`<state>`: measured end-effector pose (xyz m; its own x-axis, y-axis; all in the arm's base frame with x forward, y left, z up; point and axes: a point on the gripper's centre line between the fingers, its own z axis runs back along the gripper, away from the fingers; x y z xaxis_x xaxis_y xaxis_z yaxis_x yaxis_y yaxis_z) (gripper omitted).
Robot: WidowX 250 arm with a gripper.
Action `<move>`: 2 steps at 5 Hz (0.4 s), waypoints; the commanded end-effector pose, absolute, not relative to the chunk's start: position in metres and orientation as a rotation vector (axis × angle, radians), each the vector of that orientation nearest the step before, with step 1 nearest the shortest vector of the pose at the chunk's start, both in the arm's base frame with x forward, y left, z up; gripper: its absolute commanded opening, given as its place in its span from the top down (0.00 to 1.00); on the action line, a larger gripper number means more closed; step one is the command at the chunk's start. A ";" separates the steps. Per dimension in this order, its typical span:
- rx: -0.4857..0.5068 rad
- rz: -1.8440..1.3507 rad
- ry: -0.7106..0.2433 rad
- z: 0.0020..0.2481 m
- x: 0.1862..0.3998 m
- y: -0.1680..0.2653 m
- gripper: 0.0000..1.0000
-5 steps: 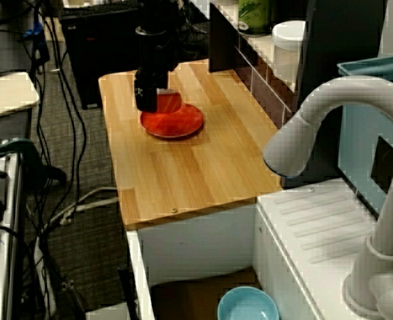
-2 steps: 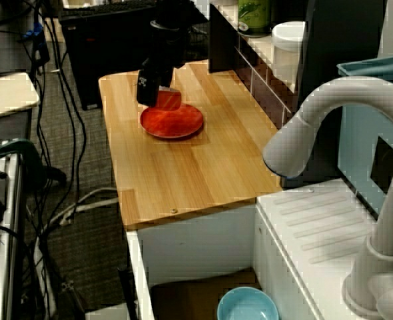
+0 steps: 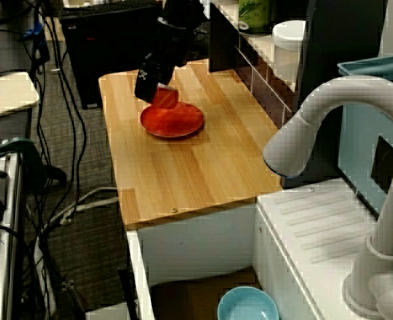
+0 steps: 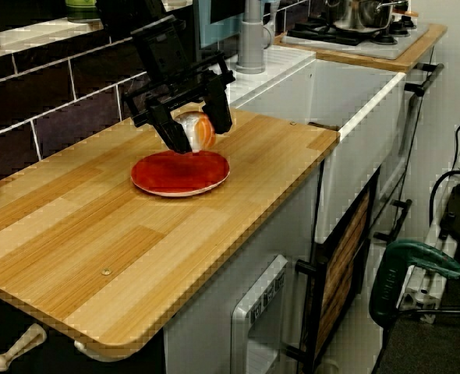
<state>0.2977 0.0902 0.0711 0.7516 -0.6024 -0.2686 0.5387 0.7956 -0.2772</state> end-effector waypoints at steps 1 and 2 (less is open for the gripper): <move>-0.136 -0.608 0.327 0.072 0.298 0.088 1.00; -0.133 -0.563 0.357 0.069 0.285 0.074 1.00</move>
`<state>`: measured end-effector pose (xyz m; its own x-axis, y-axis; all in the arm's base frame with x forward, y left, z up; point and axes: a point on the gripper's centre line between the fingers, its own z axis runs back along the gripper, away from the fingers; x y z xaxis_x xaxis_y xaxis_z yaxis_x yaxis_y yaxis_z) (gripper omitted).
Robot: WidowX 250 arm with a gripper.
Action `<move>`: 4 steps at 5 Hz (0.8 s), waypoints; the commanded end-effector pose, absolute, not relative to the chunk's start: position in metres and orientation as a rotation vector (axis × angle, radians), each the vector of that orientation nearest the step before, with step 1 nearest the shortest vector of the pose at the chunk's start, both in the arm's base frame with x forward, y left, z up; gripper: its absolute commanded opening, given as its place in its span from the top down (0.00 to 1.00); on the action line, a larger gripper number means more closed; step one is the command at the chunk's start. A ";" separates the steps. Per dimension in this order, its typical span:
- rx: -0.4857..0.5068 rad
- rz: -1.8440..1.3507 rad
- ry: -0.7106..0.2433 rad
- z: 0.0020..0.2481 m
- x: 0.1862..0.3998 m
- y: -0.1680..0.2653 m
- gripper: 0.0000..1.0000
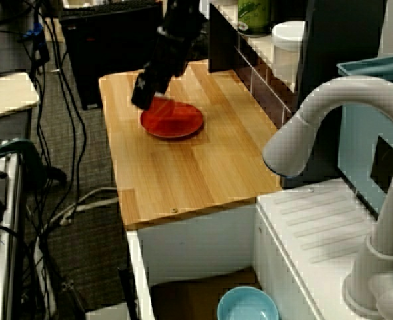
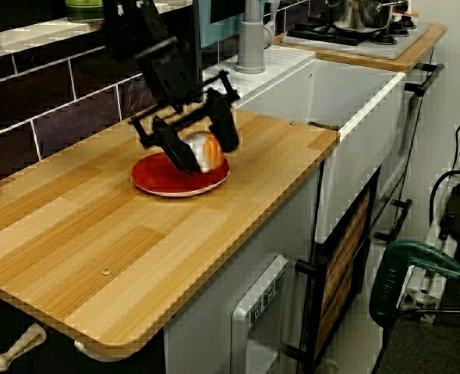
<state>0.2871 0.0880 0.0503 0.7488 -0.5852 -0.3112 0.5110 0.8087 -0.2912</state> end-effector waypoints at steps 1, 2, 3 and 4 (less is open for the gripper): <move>-0.154 -0.537 0.384 0.073 0.274 0.062 1.00; -0.172 -0.534 0.394 0.076 0.266 0.054 1.00; -0.232 -0.533 0.460 0.079 0.264 0.044 1.00; -0.270 -0.546 0.509 0.079 0.264 0.033 1.00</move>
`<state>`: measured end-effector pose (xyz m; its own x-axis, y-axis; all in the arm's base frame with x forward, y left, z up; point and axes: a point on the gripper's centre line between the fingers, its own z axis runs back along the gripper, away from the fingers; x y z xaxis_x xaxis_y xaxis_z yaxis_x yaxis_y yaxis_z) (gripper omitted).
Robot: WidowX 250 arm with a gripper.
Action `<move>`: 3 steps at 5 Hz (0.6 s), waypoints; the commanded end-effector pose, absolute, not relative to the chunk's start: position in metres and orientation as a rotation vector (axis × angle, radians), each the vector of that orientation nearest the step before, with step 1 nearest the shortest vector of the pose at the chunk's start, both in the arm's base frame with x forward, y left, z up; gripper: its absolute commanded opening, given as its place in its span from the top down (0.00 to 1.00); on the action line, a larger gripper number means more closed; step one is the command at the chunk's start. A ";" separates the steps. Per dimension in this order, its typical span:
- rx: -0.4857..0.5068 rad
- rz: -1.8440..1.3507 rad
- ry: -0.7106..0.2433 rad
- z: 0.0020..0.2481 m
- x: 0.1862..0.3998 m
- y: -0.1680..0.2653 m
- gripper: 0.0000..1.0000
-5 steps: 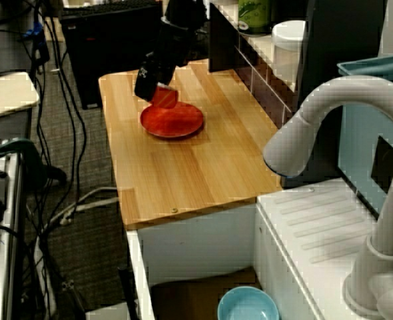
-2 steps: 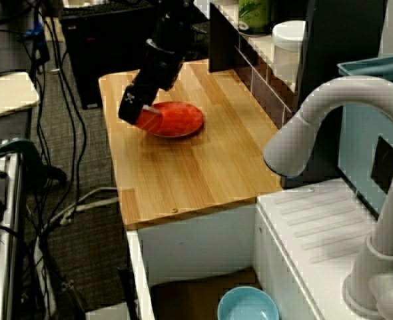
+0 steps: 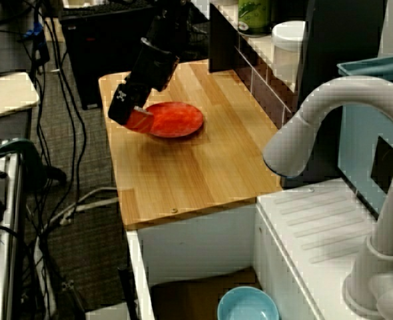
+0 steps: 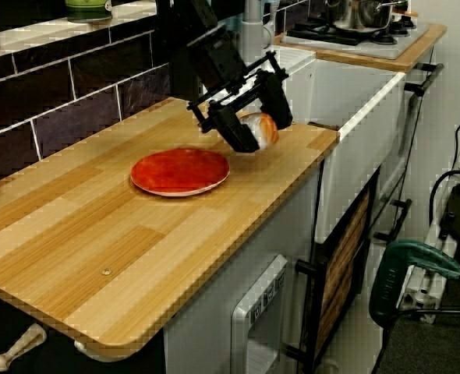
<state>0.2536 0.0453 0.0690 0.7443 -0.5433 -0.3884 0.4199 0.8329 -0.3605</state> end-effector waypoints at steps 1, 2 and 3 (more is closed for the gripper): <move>-0.287 -0.558 0.540 0.076 0.263 0.026 1.00; -0.344 -0.588 0.596 0.075 0.266 0.021 1.00; -0.370 -0.581 0.627 0.072 0.274 0.021 1.00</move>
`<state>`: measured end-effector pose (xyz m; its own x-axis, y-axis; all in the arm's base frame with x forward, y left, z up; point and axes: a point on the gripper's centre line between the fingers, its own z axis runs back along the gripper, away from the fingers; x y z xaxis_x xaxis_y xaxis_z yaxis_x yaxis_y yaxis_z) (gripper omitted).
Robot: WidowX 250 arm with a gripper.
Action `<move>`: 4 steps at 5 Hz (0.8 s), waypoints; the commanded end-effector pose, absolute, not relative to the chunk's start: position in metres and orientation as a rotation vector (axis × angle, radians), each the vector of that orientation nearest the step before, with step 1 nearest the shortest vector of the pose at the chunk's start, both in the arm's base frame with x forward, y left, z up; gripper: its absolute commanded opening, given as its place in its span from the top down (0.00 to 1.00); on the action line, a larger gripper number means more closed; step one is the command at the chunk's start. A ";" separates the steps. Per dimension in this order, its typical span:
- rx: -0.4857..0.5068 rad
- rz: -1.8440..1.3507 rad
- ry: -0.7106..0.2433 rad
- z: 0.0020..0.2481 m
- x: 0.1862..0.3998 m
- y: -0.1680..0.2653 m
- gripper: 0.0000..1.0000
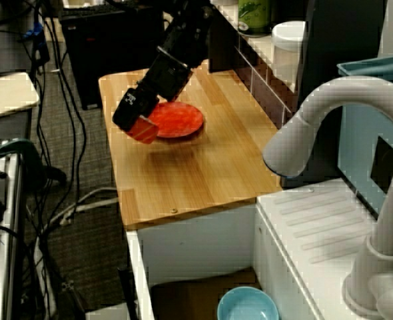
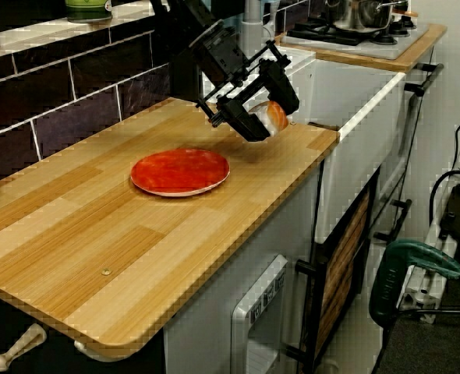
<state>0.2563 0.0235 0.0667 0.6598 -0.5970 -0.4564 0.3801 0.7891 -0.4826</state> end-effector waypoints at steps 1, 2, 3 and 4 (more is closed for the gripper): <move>-0.385 -0.573 0.649 0.068 0.281 0.021 1.00; -0.399 -0.563 0.661 0.067 0.287 0.023 1.00; -0.393 -0.563 0.662 0.064 0.287 0.023 1.00; -0.379 -0.577 0.657 0.064 0.277 0.017 1.00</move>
<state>0.2678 0.0196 0.0468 0.6127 -0.6102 -0.5022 0.3326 0.7756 -0.5366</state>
